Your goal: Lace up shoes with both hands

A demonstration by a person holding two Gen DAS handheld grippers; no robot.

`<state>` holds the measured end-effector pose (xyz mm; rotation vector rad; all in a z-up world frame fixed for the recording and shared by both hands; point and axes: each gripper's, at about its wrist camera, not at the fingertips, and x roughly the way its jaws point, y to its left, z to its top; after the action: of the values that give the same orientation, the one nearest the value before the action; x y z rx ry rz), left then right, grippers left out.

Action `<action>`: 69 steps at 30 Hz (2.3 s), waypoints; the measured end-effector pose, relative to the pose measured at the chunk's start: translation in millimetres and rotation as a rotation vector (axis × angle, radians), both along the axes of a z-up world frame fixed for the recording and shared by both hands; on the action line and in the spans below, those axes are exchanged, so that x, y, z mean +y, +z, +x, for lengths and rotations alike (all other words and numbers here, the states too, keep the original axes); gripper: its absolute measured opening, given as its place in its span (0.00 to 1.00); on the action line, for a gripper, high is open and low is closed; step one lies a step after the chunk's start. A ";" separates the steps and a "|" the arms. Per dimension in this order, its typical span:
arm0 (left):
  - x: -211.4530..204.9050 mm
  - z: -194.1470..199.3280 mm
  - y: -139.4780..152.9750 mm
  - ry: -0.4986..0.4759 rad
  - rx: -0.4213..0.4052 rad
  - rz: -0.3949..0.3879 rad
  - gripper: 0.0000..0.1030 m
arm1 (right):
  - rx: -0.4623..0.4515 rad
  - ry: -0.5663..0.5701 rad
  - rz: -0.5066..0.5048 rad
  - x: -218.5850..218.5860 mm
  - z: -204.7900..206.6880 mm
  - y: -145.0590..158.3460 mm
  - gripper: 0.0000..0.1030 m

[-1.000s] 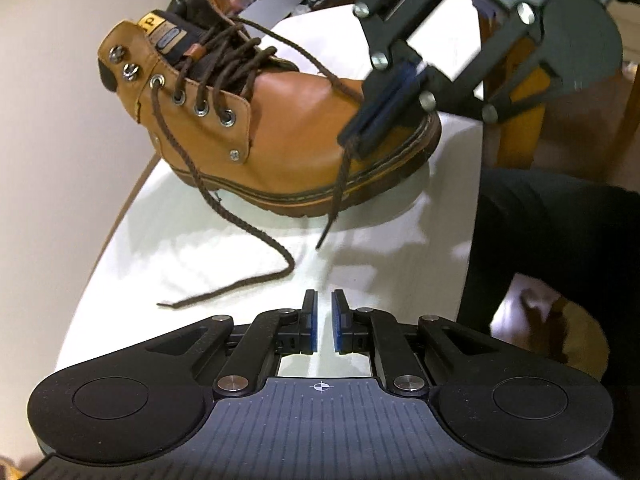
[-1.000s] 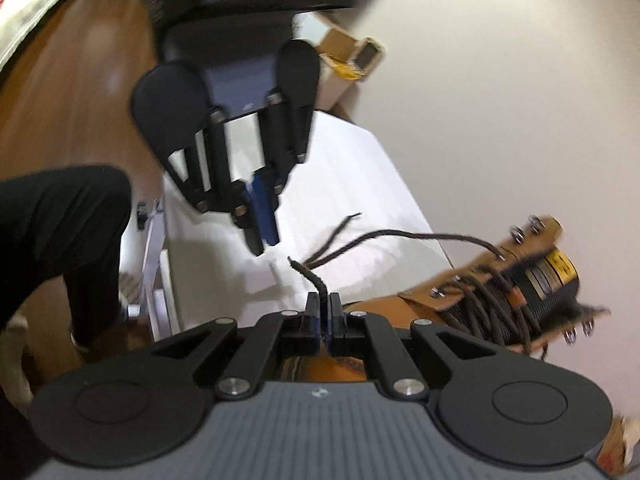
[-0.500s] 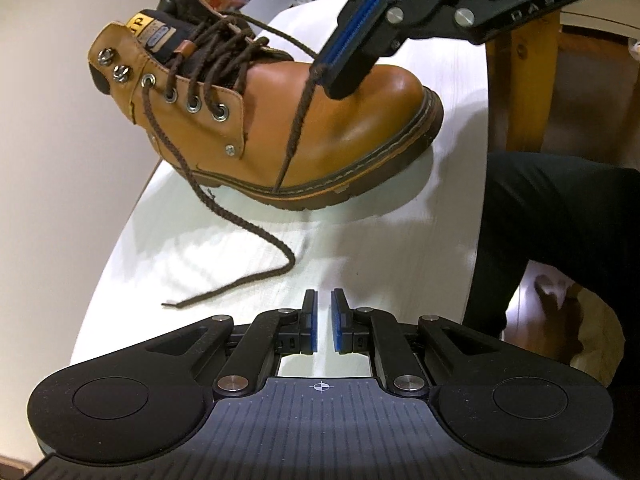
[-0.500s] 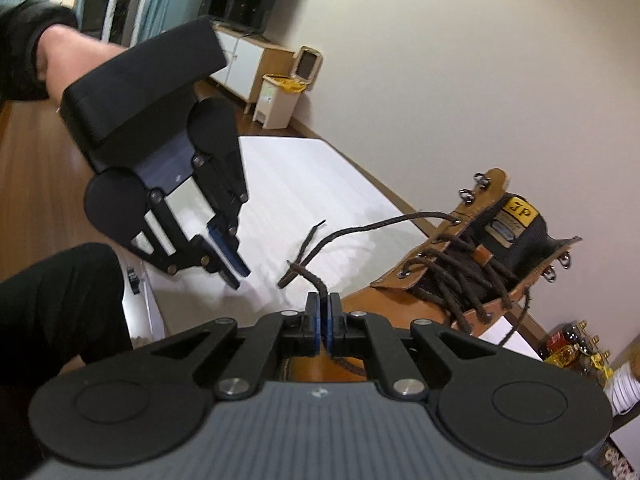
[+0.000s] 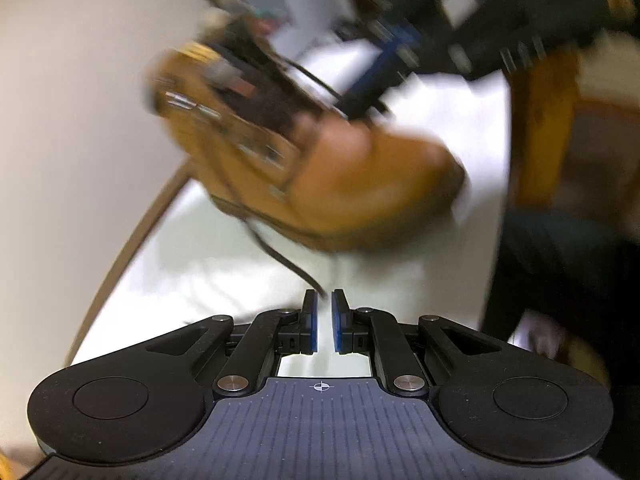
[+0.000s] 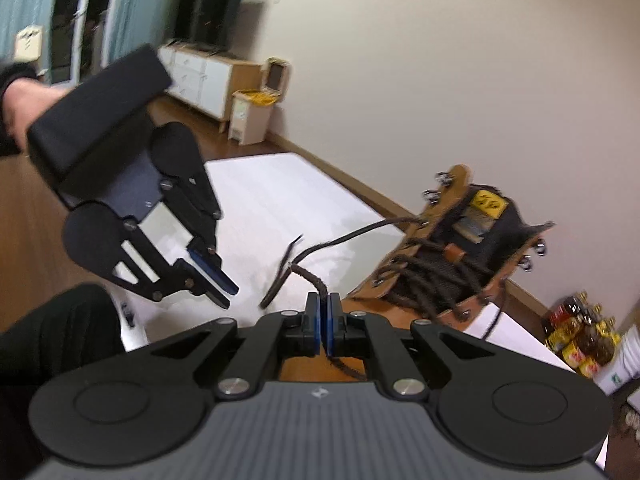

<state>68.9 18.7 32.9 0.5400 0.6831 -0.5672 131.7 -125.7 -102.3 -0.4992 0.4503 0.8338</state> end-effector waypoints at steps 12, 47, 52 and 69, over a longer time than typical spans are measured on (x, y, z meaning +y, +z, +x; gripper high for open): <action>20.3 48.6 54.0 0.069 -0.130 -0.264 0.11 | -0.056 -0.228 0.010 18.5 25.9 38.2 0.04; -39.7 36.2 4.5 -0.375 -0.253 0.234 0.03 | -0.037 -0.061 -0.042 9.8 15.7 12.0 0.20; -43.9 35.9 1.0 -0.385 -0.255 0.244 0.03 | -0.089 0.025 -0.093 24.7 12.6 11.4 0.20; -7.9 73.0 14.4 -0.086 -0.191 -0.026 0.07 | -0.197 -0.102 -0.038 30.1 14.6 17.9 0.04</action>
<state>141.9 10.8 47.3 0.5928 0.4722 -0.5953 146.3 -95.6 -84.4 -0.5826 0.3082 0.6714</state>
